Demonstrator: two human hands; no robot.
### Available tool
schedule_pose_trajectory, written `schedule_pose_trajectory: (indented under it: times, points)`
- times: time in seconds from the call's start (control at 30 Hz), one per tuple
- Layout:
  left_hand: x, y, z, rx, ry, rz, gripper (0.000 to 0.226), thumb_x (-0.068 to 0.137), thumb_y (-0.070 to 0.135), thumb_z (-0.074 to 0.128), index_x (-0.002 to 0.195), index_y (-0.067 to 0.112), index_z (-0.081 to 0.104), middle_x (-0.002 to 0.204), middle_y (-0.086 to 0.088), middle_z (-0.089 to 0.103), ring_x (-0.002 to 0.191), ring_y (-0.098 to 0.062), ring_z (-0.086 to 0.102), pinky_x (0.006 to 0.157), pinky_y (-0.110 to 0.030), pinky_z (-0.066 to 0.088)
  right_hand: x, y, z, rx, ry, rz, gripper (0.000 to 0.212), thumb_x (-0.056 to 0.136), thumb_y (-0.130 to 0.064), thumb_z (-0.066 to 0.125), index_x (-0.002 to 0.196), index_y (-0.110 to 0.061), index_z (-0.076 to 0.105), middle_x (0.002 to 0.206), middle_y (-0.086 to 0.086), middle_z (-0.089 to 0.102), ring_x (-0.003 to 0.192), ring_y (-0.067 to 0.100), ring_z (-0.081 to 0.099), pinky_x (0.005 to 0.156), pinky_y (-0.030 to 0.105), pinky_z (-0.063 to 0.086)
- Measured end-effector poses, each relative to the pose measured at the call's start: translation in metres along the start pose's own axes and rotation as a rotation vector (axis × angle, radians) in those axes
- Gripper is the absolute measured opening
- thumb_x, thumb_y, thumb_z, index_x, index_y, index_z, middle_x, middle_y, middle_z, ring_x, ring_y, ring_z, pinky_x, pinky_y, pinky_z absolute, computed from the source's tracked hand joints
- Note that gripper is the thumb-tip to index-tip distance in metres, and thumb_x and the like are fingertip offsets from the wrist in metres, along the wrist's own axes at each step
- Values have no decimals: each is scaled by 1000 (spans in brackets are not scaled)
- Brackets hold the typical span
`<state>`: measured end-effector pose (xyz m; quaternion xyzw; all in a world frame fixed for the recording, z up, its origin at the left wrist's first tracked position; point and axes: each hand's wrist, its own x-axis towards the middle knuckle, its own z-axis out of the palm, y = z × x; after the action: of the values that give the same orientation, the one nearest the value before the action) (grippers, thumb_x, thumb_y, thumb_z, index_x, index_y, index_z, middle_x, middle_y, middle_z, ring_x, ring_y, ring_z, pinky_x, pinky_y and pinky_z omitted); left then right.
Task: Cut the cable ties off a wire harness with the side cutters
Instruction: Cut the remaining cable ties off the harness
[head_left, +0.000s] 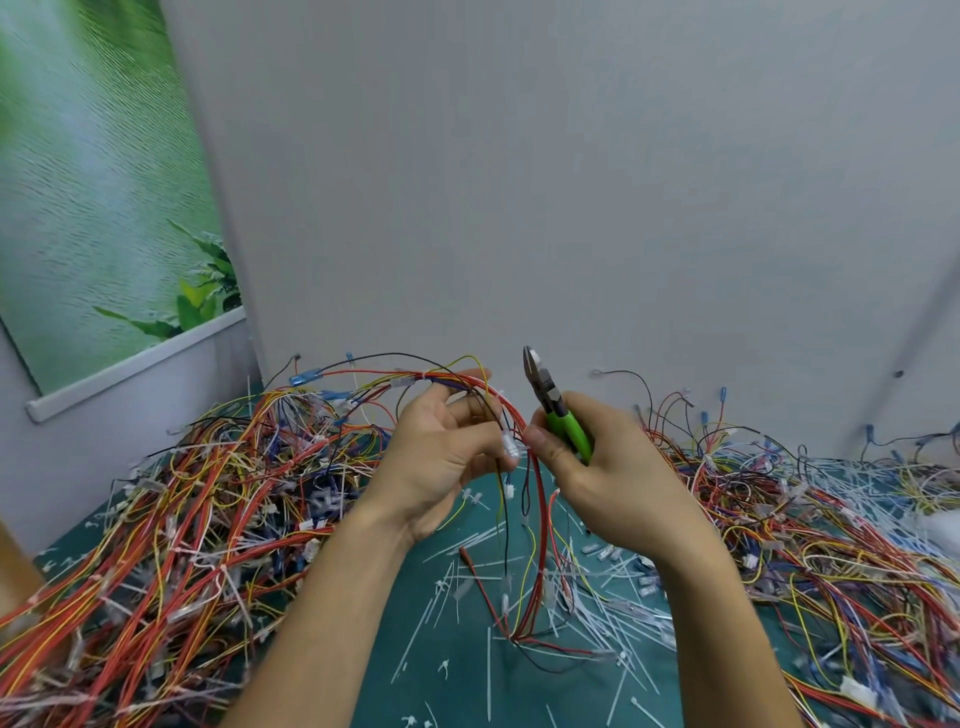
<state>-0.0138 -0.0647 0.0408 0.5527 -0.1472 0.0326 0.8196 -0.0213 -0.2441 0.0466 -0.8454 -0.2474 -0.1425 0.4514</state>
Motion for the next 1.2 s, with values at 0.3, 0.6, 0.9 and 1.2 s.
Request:
schedule_pose_trajectory:
  times: [0.3, 0.6, 0.9, 1.2]
  points:
    - [3, -9, 2, 39, 25, 1, 52, 75, -19, 65, 119, 5, 52, 73, 0, 56, 57, -13, 55, 48, -27, 49, -1, -2, 0, 5, 9, -18, 18, 100, -26, 66, 84, -28, 59, 65, -13, 55, 61, 5, 48, 58, 22, 39]
    - [3, -9, -1, 67, 38, 11, 43, 81, -20, 61, 113, 6, 49, 69, 2, 49, 48, -12, 46, 43, -26, 43, -1, -4, 2, -41, -2, -11, 24, 101, -23, 65, 79, -27, 54, 64, -21, 52, 58, 5, 44, 53, 17, 34]
    - [3, 2, -14, -54, -92, -25, 50, 82, -19, 63, 126, 3, 54, 85, -9, 63, 79, -19, 67, 70, -39, 62, -1, -3, -11, 86, 87, 51, 18, 95, -34, 71, 84, -23, 63, 63, -5, 55, 54, 8, 47, 54, 22, 40]
    - [3, 1, -22, 94, -109, 93, 56, 74, 1, 78, 126, 10, 61, 96, -15, 74, 94, -25, 71, 76, -32, 60, -2, -2, -20, 171, 266, 146, 19, 87, -39, 80, 92, -25, 69, 80, -4, 69, 69, 7, 64, 74, 38, 60]
